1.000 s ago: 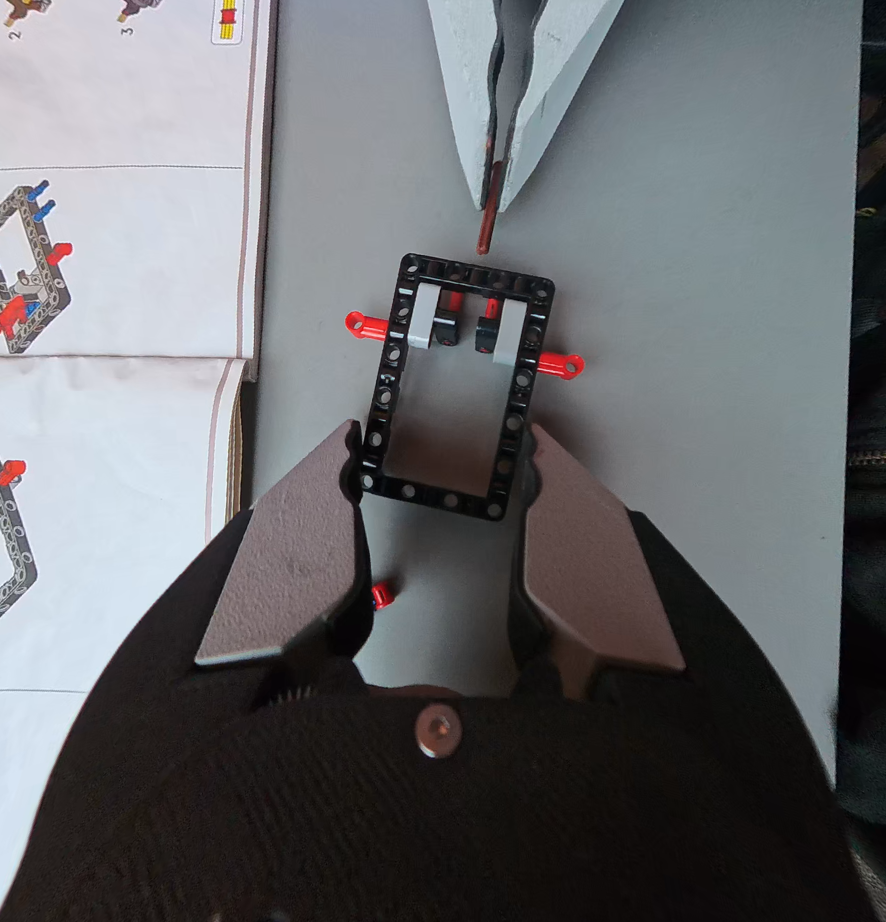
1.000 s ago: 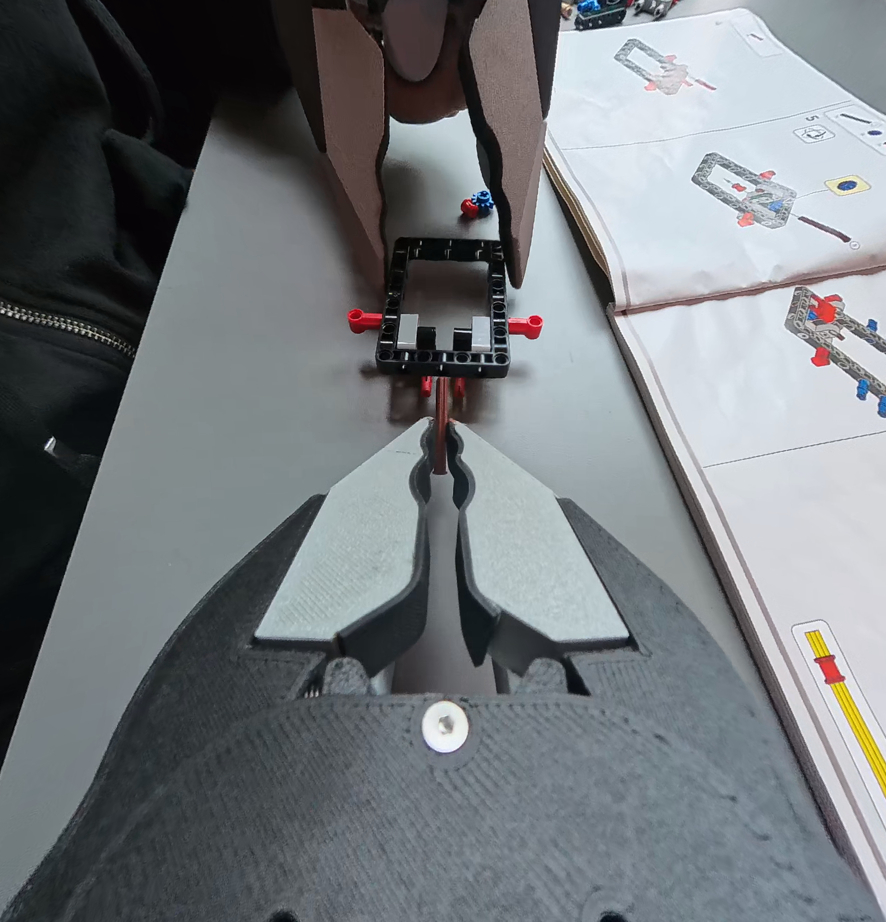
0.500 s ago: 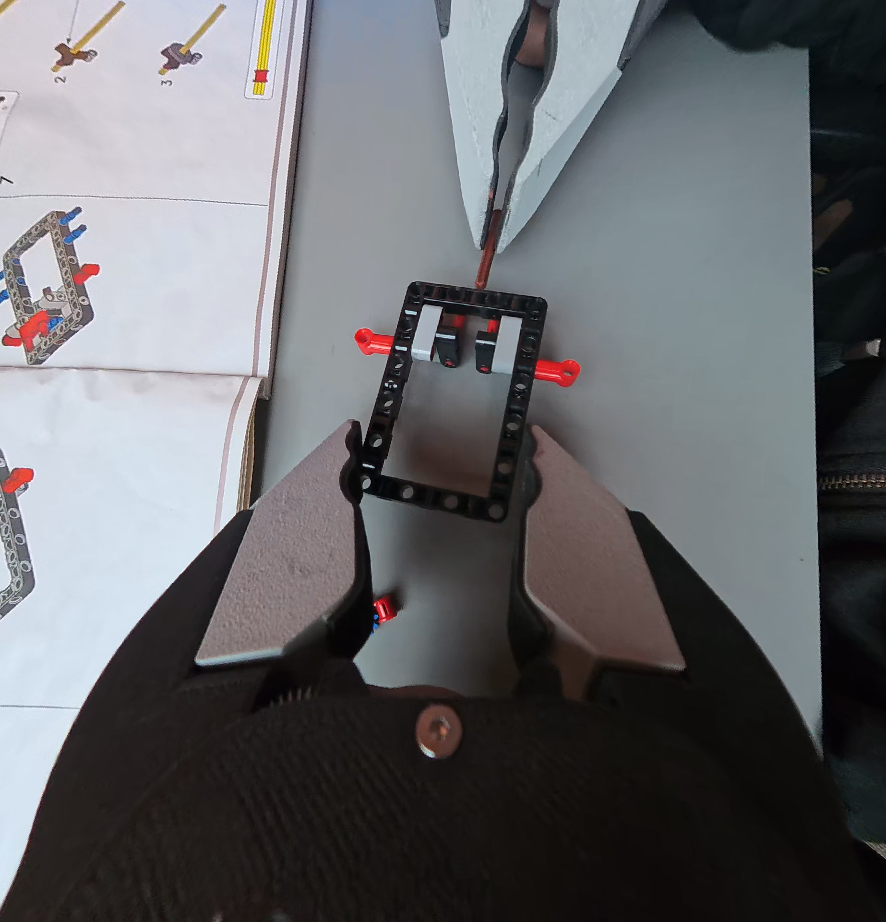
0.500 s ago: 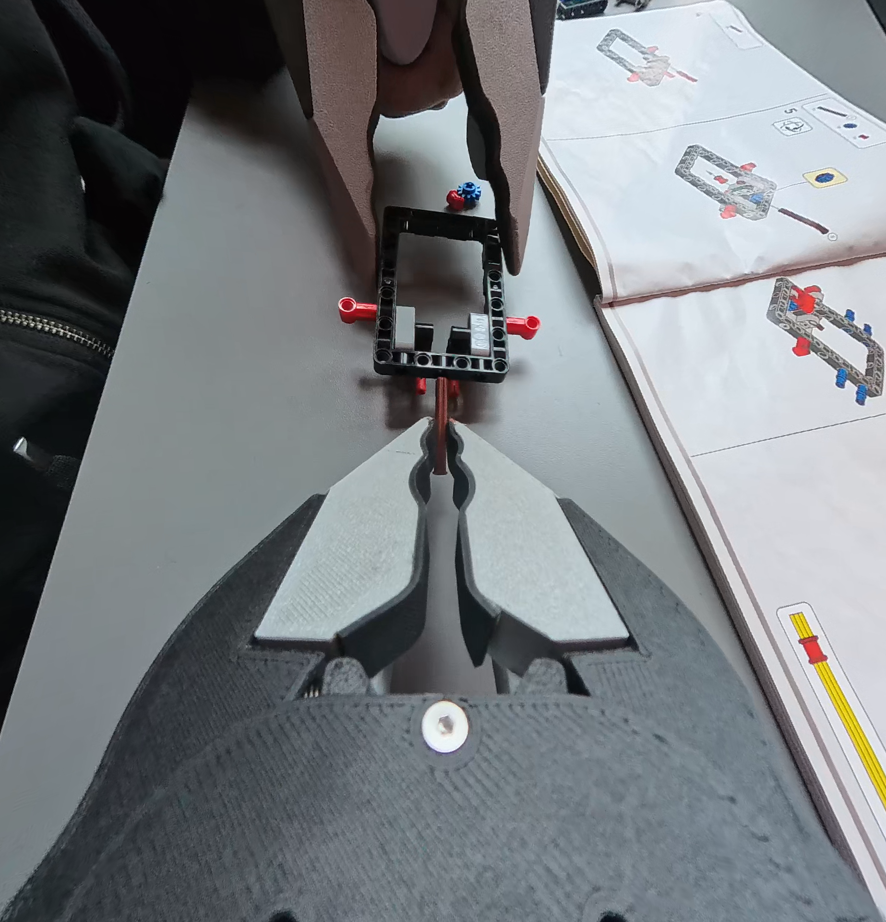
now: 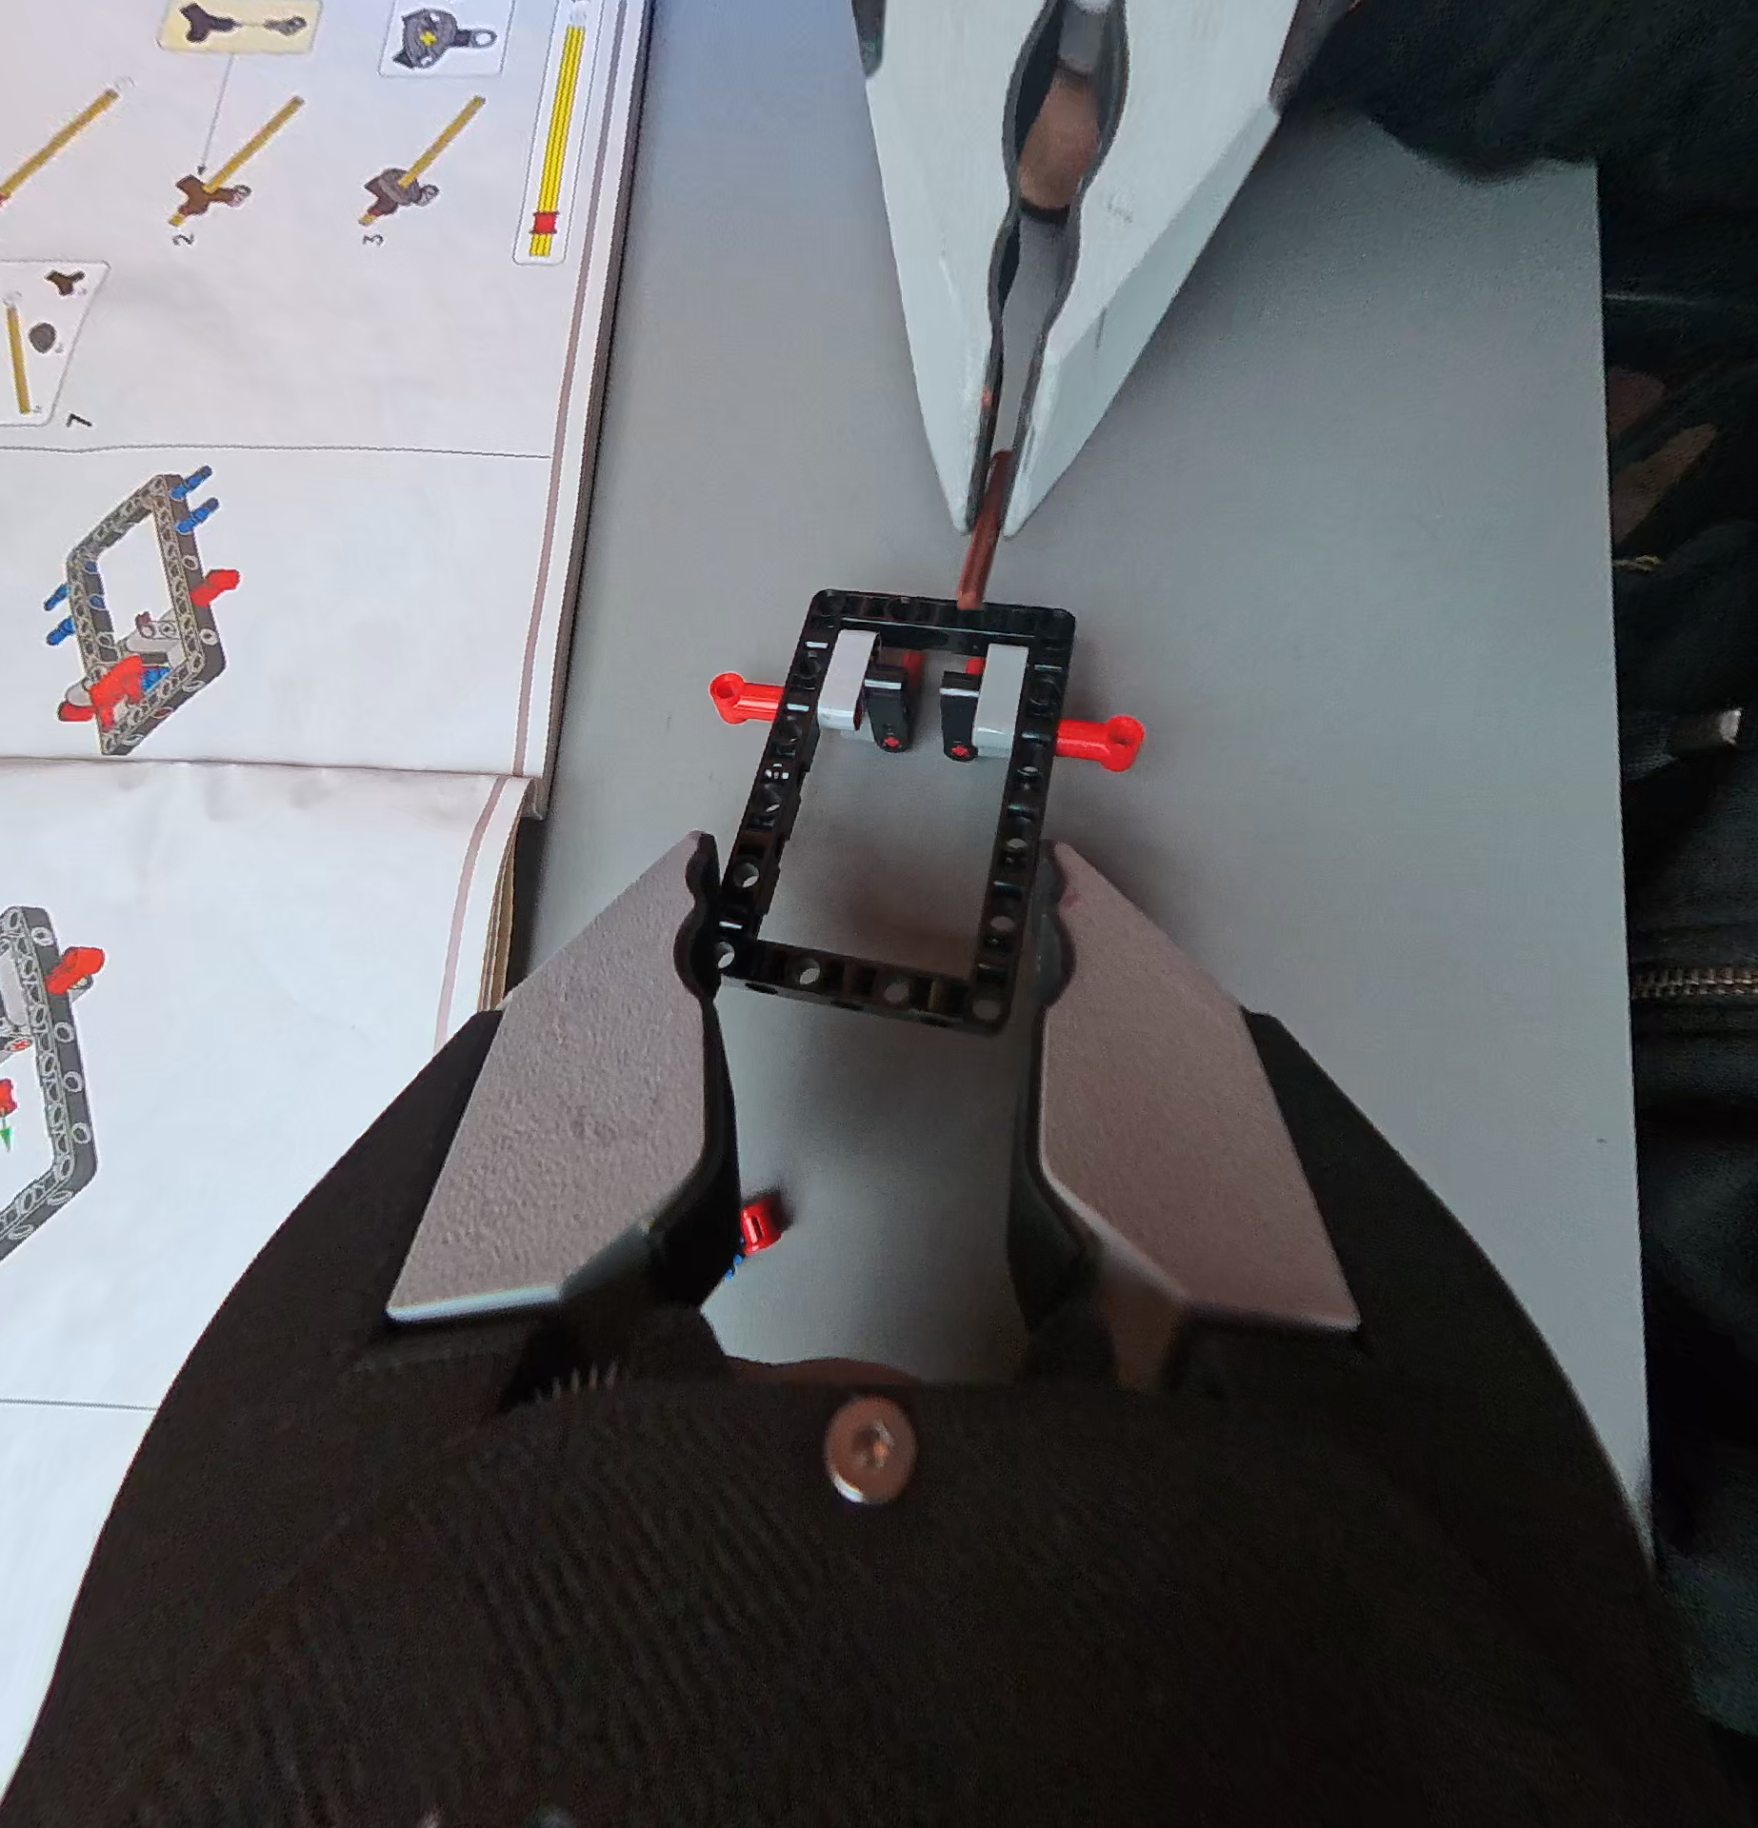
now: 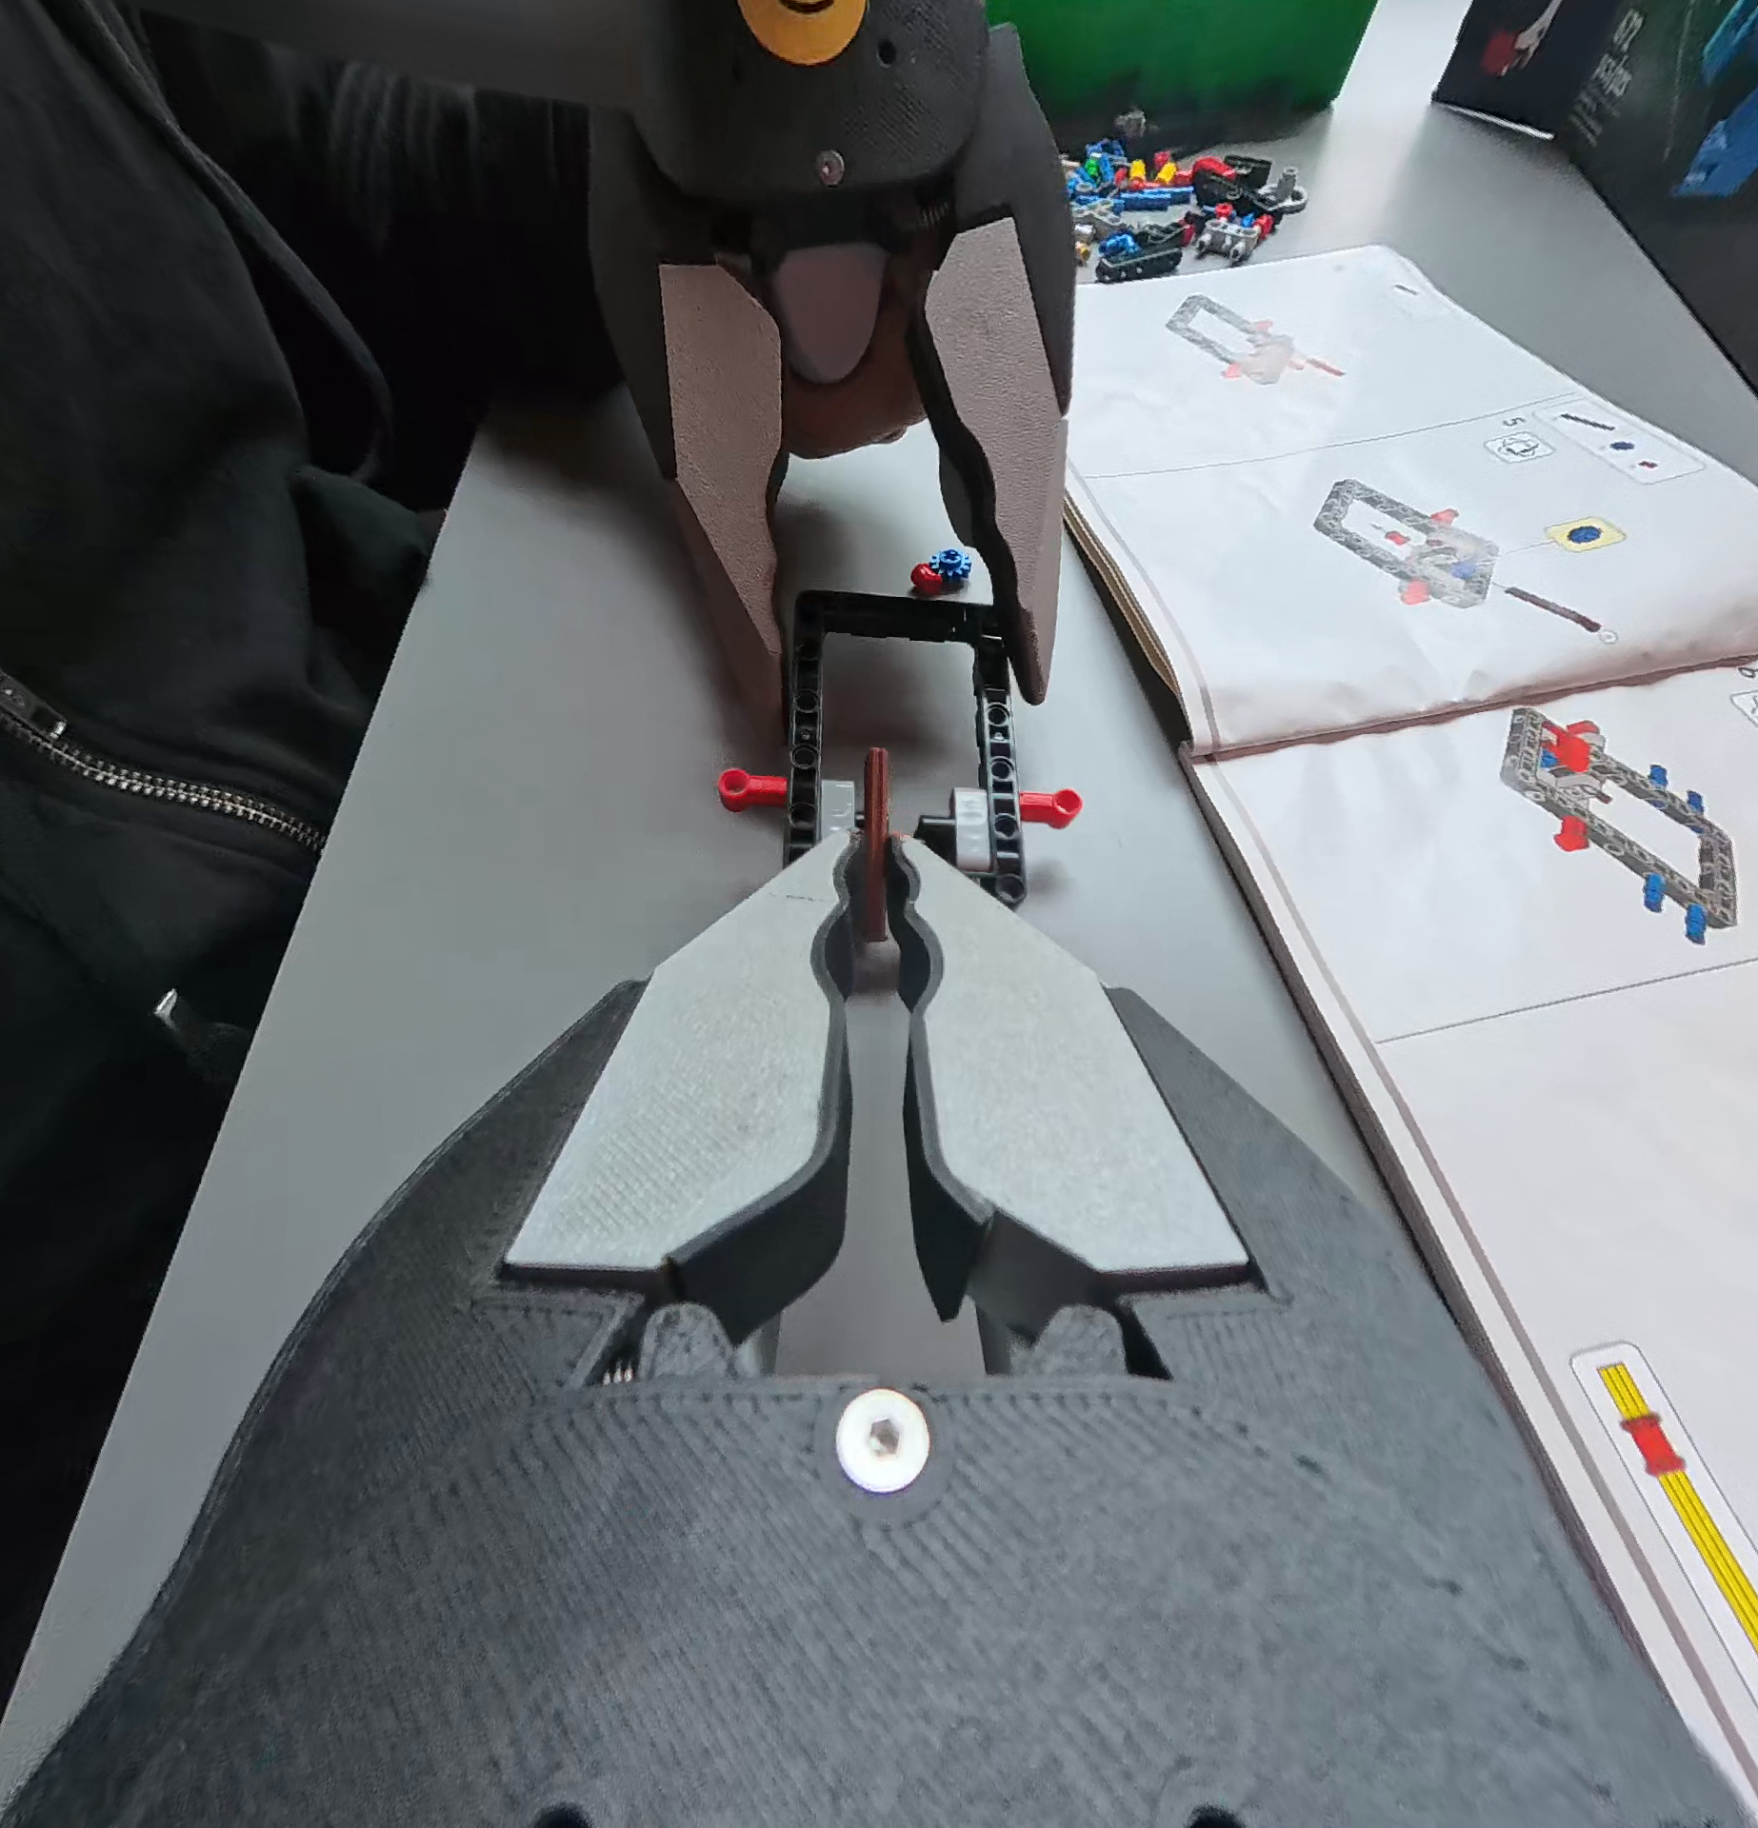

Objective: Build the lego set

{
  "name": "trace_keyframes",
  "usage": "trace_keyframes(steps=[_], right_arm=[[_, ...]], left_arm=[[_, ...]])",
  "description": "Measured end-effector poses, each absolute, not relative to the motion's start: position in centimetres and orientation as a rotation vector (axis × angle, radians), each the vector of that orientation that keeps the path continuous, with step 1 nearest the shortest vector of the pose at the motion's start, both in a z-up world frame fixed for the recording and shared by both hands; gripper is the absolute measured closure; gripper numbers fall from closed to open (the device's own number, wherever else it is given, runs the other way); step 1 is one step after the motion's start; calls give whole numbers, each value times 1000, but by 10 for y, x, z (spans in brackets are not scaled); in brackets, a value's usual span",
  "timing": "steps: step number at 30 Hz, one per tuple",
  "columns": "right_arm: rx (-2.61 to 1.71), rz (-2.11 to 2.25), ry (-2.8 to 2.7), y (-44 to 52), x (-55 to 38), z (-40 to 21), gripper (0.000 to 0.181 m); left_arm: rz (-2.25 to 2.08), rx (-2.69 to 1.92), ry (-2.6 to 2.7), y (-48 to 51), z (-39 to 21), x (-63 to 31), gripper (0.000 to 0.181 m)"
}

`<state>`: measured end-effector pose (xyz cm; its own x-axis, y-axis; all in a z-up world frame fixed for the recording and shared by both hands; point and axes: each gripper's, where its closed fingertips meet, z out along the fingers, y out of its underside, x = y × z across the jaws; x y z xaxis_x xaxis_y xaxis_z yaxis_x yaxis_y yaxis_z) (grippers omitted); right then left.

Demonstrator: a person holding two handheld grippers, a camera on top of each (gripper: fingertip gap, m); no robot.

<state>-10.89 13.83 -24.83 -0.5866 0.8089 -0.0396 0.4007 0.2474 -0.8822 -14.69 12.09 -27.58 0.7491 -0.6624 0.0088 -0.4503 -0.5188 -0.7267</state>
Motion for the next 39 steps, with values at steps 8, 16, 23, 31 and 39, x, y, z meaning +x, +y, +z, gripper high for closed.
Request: trace_keyframes(steps=[8, 16, 23, 31, 39], right_arm=[[-1105, 1181, -2167, 137, -111, -264, 181], [-1131, 1233, -2109, 145, -111, -256, 181], [-1195, 1222, -2045, 159, -115, -254, 181], [-1185, 1224, -2047, 158, -113, -252, 181], [-1157, 1224, -2073, 154, -110, -253, 181]], left_arm=[[-354, -2181, 838, 121, -273, -145, 120], [-341, -2176, 841, 122, -273, -146, 120], [-320, -2168, 851, 121, -272, -148, 122], [-321, -2176, 859, 121, -275, -149, 123], [-305, -2180, 873, 120, -277, -150, 123]])
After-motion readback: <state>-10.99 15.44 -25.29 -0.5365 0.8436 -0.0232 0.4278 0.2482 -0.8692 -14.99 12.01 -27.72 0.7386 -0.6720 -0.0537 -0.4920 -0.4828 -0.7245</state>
